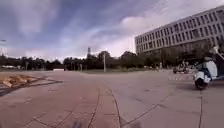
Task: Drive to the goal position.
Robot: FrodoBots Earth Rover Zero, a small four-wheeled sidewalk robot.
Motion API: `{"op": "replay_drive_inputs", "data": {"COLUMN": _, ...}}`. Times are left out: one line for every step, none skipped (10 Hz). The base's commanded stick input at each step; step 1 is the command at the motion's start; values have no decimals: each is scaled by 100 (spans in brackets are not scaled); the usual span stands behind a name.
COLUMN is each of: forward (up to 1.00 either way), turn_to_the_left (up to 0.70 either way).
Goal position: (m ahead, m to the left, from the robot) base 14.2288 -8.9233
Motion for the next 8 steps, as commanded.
{"op": "replay_drive_inputs", "data": {"forward": 100, "turn_to_the_left": -30}}
{"op": "replay_drive_inputs", "data": {"forward": 100, "turn_to_the_left": -30}}
{"op": "replay_drive_inputs", "data": {"forward": 100, "turn_to_the_left": -30}}
{"op": "replay_drive_inputs", "data": {"forward": 100, "turn_to_the_left": -30}}
{"op": "replay_drive_inputs", "data": {"forward": 100, "turn_to_the_left": -30}}
{"op": "replay_drive_inputs", "data": {"forward": 100, "turn_to_the_left": -30}}
{"op": "replay_drive_inputs", "data": {"forward": 100, "turn_to_the_left": -30}}
{"op": "replay_drive_inputs", "data": {"forward": 100, "turn_to_the_left": -30}}
